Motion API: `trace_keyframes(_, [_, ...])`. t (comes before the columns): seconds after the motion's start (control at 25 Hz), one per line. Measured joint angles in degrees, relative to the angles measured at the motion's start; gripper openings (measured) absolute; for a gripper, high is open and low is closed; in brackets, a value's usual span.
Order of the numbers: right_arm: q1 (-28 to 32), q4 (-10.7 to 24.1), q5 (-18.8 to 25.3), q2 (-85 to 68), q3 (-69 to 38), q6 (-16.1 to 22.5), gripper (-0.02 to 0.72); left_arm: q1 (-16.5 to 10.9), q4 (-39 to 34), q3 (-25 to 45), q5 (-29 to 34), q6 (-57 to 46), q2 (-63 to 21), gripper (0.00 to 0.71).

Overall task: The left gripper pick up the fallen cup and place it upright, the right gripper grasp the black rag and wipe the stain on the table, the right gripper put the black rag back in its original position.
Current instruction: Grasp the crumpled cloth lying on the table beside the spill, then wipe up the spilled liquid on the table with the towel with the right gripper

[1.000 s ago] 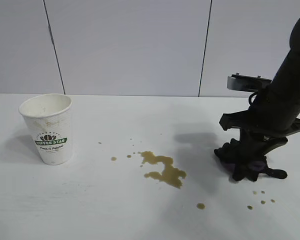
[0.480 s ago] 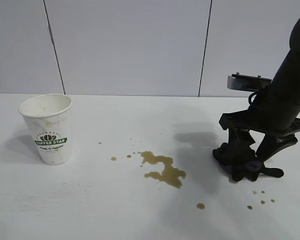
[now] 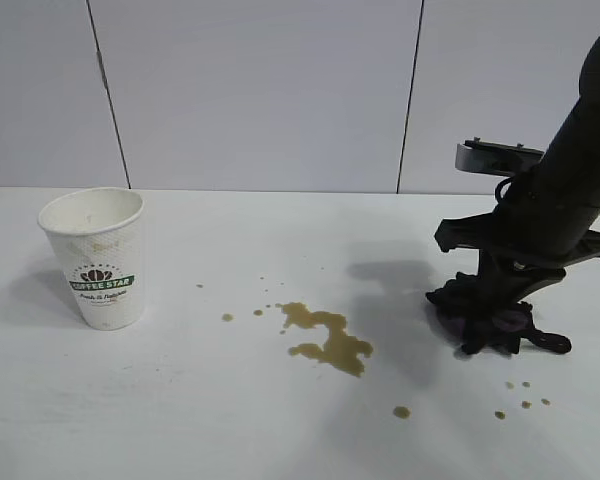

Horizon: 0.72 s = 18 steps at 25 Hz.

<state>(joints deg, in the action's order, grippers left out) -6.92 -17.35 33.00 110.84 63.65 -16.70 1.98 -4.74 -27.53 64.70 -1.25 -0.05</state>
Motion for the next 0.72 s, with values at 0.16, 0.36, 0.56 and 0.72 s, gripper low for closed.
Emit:
trace_keyframes(0.16, [-1.65,-1.75,2.59,-3.15,0.0,-1.11,0.062,0.0,0.0,0.0,0.0,0.0,0.0,0.57])
trace_keyframes(0.36, [-9.92,-2.22,4.19,-7.96,0.52,-1.57,0.062,0.0,0.0,0.0,0.0,0.0,0.0,0.57])
trace_keyframes(0.56, [-18.43,-2.06,8.02,-7.95,5.87,1.09,0.062,0.0,0.0,0.0,0.0,0.0,0.0,0.57])
trace_keyframes(0.72, [-22.66,-1.07,9.29,-6.16,12.41,5.59,0.062,0.0,0.41,0.0,0.0,0.0,0.0,0.57])
